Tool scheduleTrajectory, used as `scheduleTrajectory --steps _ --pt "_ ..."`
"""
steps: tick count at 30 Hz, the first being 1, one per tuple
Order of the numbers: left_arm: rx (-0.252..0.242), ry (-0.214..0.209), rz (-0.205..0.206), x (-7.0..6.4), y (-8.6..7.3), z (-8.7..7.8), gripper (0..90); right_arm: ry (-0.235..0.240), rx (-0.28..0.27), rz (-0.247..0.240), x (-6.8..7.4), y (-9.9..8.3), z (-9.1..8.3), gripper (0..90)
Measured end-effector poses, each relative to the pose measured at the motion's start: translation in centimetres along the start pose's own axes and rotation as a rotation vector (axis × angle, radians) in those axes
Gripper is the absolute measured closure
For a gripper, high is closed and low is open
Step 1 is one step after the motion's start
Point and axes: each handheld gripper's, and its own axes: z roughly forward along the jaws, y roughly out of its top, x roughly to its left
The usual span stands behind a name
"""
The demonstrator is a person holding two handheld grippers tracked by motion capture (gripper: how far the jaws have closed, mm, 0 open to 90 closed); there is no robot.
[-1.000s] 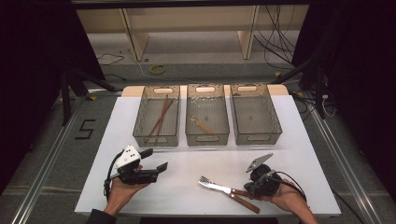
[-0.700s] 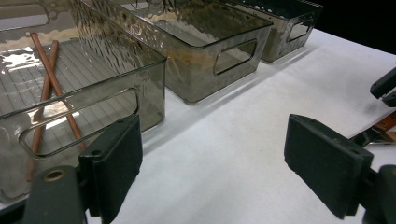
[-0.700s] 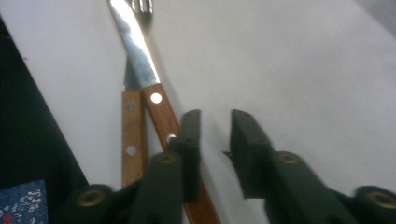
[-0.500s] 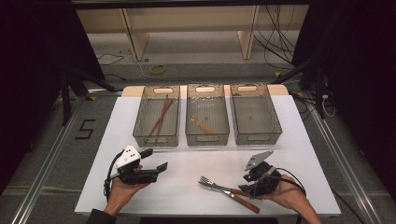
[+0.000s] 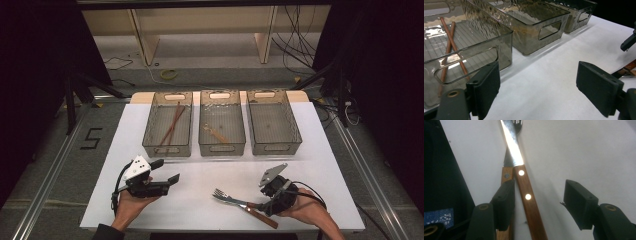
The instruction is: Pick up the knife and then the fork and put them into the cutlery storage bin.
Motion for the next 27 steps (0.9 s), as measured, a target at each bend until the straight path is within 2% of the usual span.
scheduleTrajectory --steps 5,9,20,23,27 --pt "-0.002 -0.003 0.001 0.0 0.0 0.0 18.7 -0.009 0.021 -0.012 0.1 0.0 0.3 42.3" --pt "-0.004 -0.008 0.0 -0.1 0.0 0.0 18.6 0.002 0.042 -0.024 0.0 0.1 0.5 43.5" --pt "-0.009 -0.013 -0.005 0.0 0.0 0.0 18.5 0.013 0.077 -0.047 0.2 0.5 1.0 52.5" --pt "-0.008 -0.013 -0.005 0.0 0.0 0.0 18.5 0.021 0.076 -0.077 0.2 0.5 1.2 55.7" --pt "-0.008 -0.012 -0.002 0.0 0.0 0.0 18.5 0.014 0.096 -0.091 0.5 0.7 1.5 59.5"
